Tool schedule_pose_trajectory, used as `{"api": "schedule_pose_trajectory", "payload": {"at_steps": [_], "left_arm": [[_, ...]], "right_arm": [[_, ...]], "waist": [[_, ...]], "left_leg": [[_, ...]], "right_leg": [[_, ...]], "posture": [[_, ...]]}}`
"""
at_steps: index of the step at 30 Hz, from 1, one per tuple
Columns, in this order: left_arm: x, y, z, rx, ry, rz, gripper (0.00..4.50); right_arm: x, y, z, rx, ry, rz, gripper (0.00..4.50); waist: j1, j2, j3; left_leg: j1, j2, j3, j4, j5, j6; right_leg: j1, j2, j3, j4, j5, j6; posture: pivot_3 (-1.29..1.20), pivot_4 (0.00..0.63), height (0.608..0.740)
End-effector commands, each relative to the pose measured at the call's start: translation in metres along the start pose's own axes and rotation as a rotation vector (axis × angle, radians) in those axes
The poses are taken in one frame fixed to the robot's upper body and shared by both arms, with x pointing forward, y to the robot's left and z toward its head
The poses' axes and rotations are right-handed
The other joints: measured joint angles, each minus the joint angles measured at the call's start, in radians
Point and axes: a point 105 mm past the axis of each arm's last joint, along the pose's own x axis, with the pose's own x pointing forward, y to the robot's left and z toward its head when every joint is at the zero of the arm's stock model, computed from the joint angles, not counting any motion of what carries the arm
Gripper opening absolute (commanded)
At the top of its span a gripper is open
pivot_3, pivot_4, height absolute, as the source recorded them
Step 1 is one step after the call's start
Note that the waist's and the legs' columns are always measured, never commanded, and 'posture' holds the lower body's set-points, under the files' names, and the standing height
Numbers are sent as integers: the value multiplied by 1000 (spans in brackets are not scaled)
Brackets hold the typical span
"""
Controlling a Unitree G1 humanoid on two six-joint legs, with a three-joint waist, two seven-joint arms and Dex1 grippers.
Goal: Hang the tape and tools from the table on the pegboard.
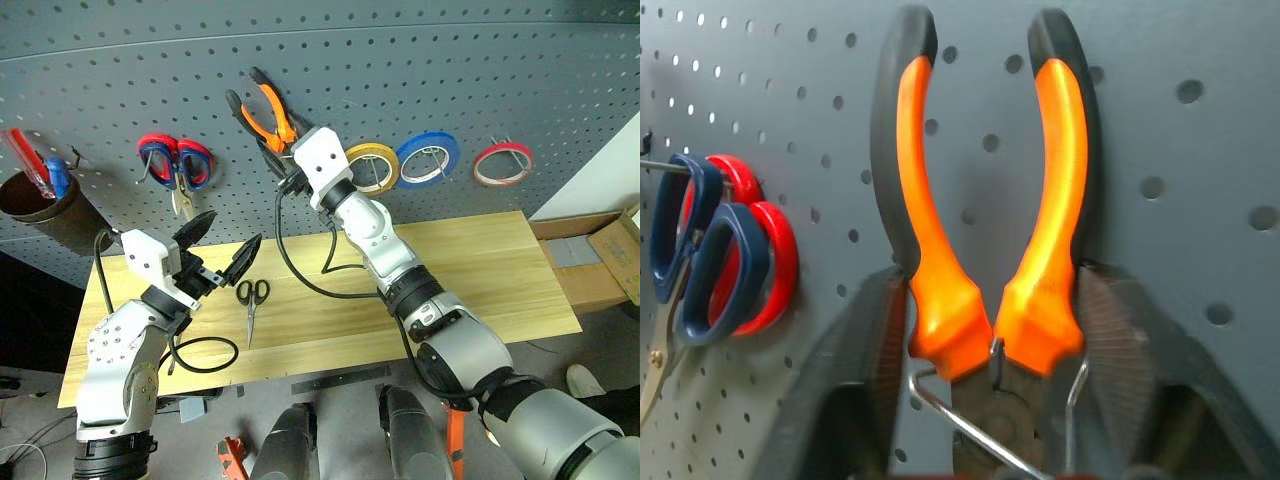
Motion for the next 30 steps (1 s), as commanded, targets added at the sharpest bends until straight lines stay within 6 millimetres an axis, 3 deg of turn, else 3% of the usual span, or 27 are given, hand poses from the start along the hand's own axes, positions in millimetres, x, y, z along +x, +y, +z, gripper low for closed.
{"api": "schedule_pose_trajectory", "payload": {"at_steps": [1,2,10,14,19,21,25,30], "left_arm": [[1,-1,0,24,6,6,4500],[1,-1,-4,30,29,11,4500],[1,-6,-27,-31,142,28,4500],[-10,-23,-52,-123,283,-11,4500],[-20,-17,-89,-106,512,123,4500],[-28,-7,-111,-35,699,239,4500],[-29,-10,-133,-70,855,270,4500],[-27,-18,-152,-97,960,319,4500]], "right_arm": [[6,-7,25,-39,-84,-32,3599],[4,-12,29,-50,-92,-50,3890],[-30,-47,77,-24,-184,-175,3890],[-60,-55,92,100,-171,-141,3890],[-97,-24,69,362,97,122,3890],[-115,-10,58,433,214,213,3890],[-139,8,38,498,396,271,3890],[-151,21,23,531,527,288,3890]], "waist": [[0,0,0],[0,0,0],[10,0,0],[10,0,0],[13,0,0],[20,0,0],[23,0,0],[24,0,0]], "left_leg": [[0,0,0,0,0,0],[0,0,0,0,0,0],[0,0,-1,0,0,0],[0,0,0,0,0,0],[0,0,-1,1,0,0],[0,0,-1,1,0,0],[1,0,0,1,0,1],[1,0,1,2,0,0]], "right_leg": [[0,0,0,0,0,0],[0,0,0,0,0,0],[0,0,0,0,0,0],[0,0,0,0,0,0],[1,0,0,0,1,-1],[1,0,0,1,1,-2],[2,1,0,1,2,-2],[1,1,0,1,2,-2]], "posture": [[50,254,740],[49,254,740],[37,257,740],[13,269,740],[-13,280,740],[-22,284,740],[-28,292,740],[-34,295,740]]}}
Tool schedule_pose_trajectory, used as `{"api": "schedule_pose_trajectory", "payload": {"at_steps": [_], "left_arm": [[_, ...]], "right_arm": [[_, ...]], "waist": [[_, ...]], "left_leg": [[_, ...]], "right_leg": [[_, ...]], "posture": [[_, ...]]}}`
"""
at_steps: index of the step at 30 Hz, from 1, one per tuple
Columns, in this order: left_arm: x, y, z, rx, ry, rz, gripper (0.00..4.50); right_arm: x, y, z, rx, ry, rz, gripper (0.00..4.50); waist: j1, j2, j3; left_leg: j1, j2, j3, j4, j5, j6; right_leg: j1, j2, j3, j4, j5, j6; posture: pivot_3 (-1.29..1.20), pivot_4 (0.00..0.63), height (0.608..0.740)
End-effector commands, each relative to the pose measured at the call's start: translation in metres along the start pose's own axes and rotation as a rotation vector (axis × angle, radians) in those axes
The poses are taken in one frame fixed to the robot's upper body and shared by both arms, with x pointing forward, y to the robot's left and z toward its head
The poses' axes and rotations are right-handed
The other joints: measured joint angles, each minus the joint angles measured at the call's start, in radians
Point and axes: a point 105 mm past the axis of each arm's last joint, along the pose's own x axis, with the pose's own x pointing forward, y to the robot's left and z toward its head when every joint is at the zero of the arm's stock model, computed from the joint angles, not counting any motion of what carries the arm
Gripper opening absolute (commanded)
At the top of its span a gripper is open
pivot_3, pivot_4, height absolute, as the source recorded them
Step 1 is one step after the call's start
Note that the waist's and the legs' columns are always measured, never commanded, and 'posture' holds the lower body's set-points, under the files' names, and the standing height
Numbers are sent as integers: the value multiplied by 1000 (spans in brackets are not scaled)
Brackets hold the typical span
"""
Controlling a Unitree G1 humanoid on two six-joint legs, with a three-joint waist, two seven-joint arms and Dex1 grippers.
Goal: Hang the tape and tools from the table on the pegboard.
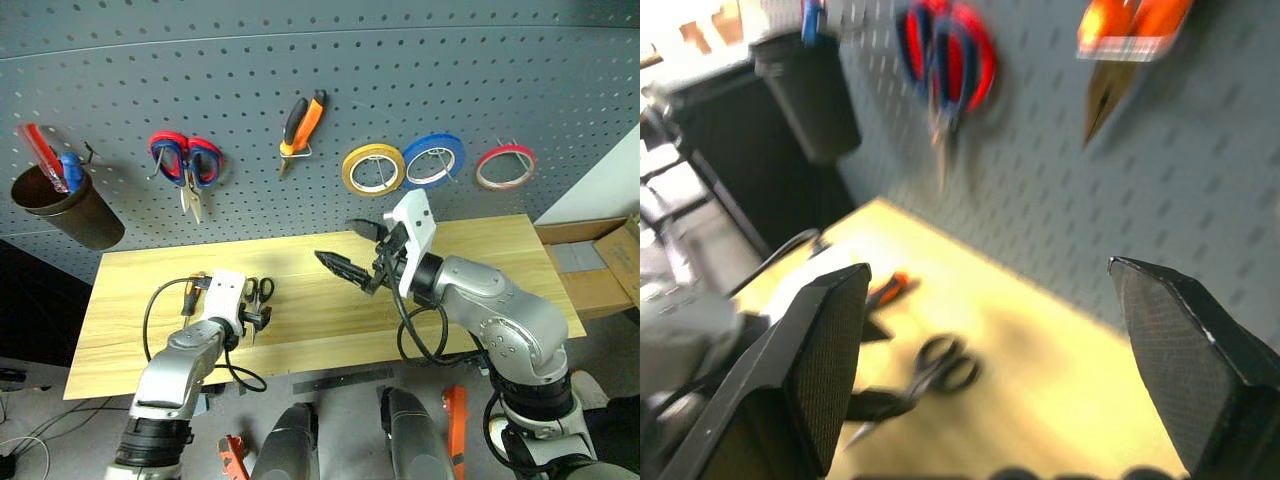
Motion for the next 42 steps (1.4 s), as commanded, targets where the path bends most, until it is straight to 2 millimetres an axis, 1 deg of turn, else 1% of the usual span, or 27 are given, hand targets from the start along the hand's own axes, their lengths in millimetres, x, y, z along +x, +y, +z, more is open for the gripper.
{"api": "schedule_pose_trajectory", "payload": {"at_steps": [1,5,8,12,15,16,18,25,26,32,35,37,40,42], "left_arm": [[6,-3,-7,-19,61,41,4500],[14,-2,-11,-58,110,64,4500],[16,-3,-15,-89,139,62,4500],[19,0,-20,-121,158,75,4500],[20,2,-22,-117,164,74,3906],[20,2,-22,-116,164,73,3599],[20,2,-23,-117,164,70,2946],[18,2,-24,-118,154,68,459],[18,1,-24,-125,147,64,167],[15,5,-16,-124,83,90,116],[7,7,1,-144,-24,102,116],[1,10,8,-115,-78,115,116],[-17,9,33,-139,-269,85,116],[-36,8,48,-196,-414,61,116]], "right_arm": [[-1,11,-2,-9,30,27,3890],[0,14,-3,-20,51,33,3890],[0,15,-3,-53,67,35,3890],[-3,19,-11,-83,129,66,3890],[-9,21,-21,-105,195,106,3918],[-10,21,-23,-115,206,110,3918],[-11,20,-23,-126,214,113,3918],[-18,19,-27,-198,257,177,3918],[-18,18,-27,-210,258,181,3918],[-19,13,-24,-257,252,192,3918],[-20,12,-17,-297,240,205,3918],[-21,12,-14,-317,231,215,3918],[-23,10,-5,-353,207,224,3918],[-25,10,2,-392,179,234,3918]], "waist": [[1,0,0],[4,0,0],[4,0,0],[4,-1,0],[4,-1,0],[4,-1,0],[4,-1,0],[4,-1,0],[4,-1,0],[4,-1,0],[4,-1,0],[4,-1,0],[6,-2,0],[7,-1,0]], "left_leg": [[0,0,0,0,0,0],[0,0,0,0,0,0],[0,0,0,0,0,0],[0,0,1,0,0,0],[0,0,1,0,0,0],[0,0,1,0,0,0],[1,0,1,0,0,0],[1,0,2,0,0,0],[1,0,2,0,0,0],[1,0,2,0,0,0],[1,0,2,0,0,0],[0,0,2,0,0,0],[0,1,1,0,0,0],[-1,1,1,0,0,0]], "right_leg": [[0,0,0,0,0,0],[0,-1,0,-1,0,0],[0,-1,0,-1,0,0],[0,-1,0,-1,0,0],[1,-1,0,-1,0,1],[1,-1,0,-1,0,1],[1,-1,0,-1,0,1],[2,-1,0,-2,1,1],[2,-1,0,-2,1,1],[2,-1,0,-2,1,1],[2,-1,0,-3,1,1],[2,-1,0,-4,1,1],[1,-1,-1,-5,1,1],[2,-2,-1,-6,1,1]], "posture": [[-31,295,740],[-36,295,740],[-42,298,740],[-54,301,740],[-64,302,740],[-64,302,740],[-67,301,740],[-67,295,740],[-68,293,740],[-70,286,740],[-74,283,740],[-78,281,740],[-79,281,740],[-79,280,740]]}}
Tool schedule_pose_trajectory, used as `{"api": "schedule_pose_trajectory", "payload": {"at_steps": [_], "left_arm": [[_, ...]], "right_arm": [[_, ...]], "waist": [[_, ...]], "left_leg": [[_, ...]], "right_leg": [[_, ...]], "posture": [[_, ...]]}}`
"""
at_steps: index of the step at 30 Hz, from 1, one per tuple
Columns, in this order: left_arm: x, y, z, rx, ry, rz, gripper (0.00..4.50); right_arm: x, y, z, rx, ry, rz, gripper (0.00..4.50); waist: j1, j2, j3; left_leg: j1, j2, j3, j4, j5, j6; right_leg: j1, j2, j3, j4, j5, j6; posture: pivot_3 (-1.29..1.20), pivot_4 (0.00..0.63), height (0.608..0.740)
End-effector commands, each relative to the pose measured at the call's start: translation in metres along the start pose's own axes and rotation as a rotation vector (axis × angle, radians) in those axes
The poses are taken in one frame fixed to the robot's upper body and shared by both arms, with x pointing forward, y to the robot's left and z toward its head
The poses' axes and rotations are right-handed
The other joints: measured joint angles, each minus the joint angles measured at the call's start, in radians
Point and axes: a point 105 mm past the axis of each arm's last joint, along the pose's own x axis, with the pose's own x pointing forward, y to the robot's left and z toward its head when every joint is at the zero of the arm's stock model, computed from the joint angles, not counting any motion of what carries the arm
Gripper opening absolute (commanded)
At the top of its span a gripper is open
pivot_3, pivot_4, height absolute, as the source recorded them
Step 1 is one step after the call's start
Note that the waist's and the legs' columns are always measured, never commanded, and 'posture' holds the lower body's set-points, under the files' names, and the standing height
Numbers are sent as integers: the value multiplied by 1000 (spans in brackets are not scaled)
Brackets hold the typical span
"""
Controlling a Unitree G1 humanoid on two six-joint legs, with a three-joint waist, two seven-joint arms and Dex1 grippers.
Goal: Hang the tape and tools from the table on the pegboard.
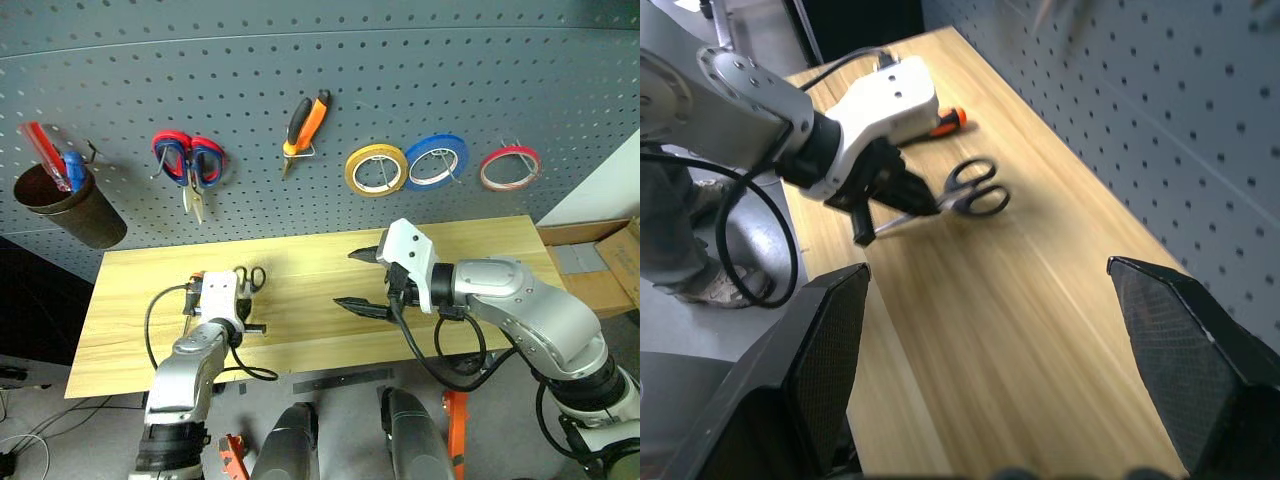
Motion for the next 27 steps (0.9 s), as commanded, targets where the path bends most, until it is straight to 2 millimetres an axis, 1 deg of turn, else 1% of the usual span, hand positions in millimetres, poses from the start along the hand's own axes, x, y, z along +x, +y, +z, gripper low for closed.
{"api": "schedule_pose_trajectory", "payload": {"at_steps": [1,7,10,12,16,18,21,27], "left_arm": [[-30,-2,46,-70,-289,-49,116],[-70,-8,65,110,-448,-105,116],[-90,-2,77,200,-527,-73,116],[-100,2,84,233,-567,-45,116],[-120,2,107,307,-681,-14,116],[-124,3,115,309,-714,4,116],[-125,9,123,293,-738,41,116],[-111,21,132,238,-742,87,116]], "right_arm": [[-10,-4,22,-111,-76,-6,3918],[-18,-6,26,-186,-109,15,3918],[-21,-7,29,-226,-131,24,3918],[-22,-8,30,-241,-146,29,3918],[-24,-12,30,-263,-164,42,3918],[-24,-14,28,-271,-159,49,3918],[-22,-18,27,-277,-159,51,3918],[-19,-25,28,-290,-157,32,3918]], "waist": [[2,0,0],[2,0,0],[4,0,0],[5,0,0],[15,-1,-1],[22,-1,-1],[27,-4,-3],[27,-8,-8]], "left_leg": [[0,0,0,0,0,0],[0,0,2,-1,0,0],[0,0,3,-1,0,0],[0,0,4,-1,0,0],[0,0,5,-1,0,0],[0,0,6,-1,0,0],[0,0,6,-1,0,0],[0,0,7,0,0,0]], "right_leg": [[0,0,0,-1,0,0],[0,0,0,-2,0,0],[1,0,0,-2,0,0],[1,0,0,-2,0,0],[1,0,0,-2,0,0],[1,0,0,-2,0,0],[1,0,0,-2,1,0],[1,0,0,-2,1,0]], "posture": [[-81,279,740],[-69,272,740],[-57,267,740],[-41,262,740],[-13,248,740],[-3,238,740],[5,230,740],[-3,219,740]]}}
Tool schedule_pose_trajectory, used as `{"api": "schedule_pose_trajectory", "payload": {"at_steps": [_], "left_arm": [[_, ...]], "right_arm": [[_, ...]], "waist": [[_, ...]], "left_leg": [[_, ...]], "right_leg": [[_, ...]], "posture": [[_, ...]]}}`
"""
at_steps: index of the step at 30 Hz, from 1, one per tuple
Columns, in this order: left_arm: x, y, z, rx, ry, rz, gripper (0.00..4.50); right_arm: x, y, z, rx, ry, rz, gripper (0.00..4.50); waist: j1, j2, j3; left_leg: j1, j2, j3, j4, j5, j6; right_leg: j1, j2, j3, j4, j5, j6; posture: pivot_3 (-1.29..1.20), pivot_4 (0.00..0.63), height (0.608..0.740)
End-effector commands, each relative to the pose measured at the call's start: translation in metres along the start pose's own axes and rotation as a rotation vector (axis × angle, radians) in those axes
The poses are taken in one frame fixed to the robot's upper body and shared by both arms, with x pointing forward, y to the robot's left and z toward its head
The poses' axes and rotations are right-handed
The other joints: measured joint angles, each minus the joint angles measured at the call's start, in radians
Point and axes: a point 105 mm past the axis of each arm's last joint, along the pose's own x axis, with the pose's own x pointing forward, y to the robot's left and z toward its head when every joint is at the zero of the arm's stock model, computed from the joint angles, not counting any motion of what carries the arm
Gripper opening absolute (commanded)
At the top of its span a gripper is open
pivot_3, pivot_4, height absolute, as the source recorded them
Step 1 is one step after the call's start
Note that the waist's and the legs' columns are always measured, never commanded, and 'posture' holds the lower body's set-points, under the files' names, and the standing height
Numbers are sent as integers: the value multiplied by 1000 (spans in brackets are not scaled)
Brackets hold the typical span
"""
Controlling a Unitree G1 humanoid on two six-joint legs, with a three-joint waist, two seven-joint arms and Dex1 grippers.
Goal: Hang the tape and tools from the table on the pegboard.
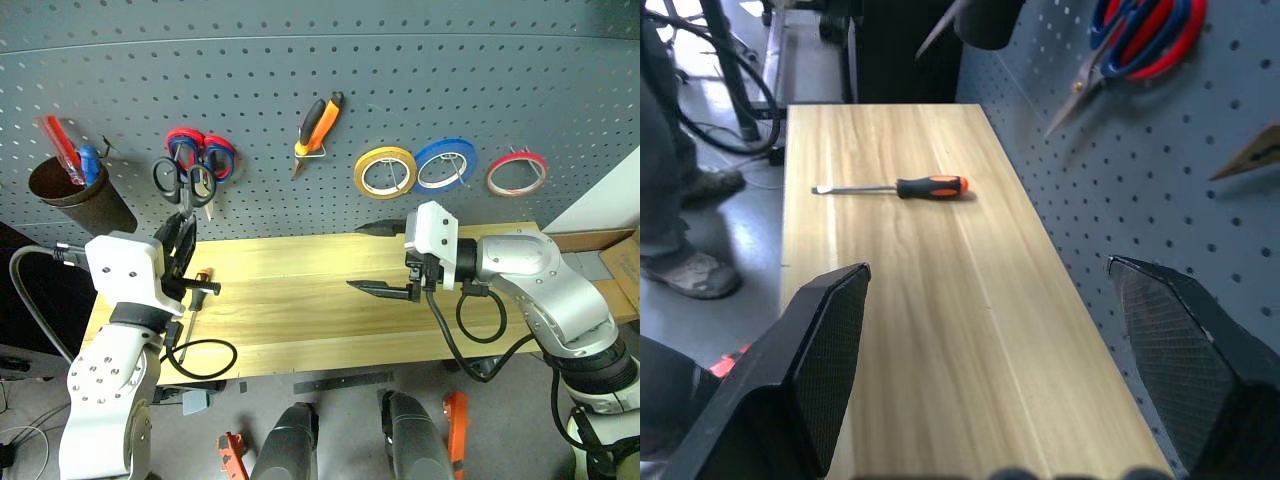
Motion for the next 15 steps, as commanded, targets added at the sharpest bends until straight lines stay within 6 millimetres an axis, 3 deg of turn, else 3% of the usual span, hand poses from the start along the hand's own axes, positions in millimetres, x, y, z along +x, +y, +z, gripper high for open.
{"api": "schedule_pose_trajectory", "payload": {"at_steps": [1,8,15], "left_arm": [[7,10,0,-9,-10,41,116],[22,17,-3,-16,-12,44,116],[29,12,-13,-19,21,11,116]], "right_arm": [[-1,-2,12,-53,-35,-5,3918],[-2,-2,14,-58,-31,-10,3918],[-2,-3,17,-56,-34,-29,3918]], "waist": [[0,-1,-1],[-3,-1,-1],[-3,-1,-1]], "left_leg": [[0,0,0,0,0,0],[0,0,0,0,0,0],[0,0,0,0,0,0]], "right_leg": [[0,0,0,0,0,0],[0,0,0,0,0,0],[0,0,0,0,1,0]], "posture": [[-8,220,740],[-31,230,740],[-45,241,740]]}}
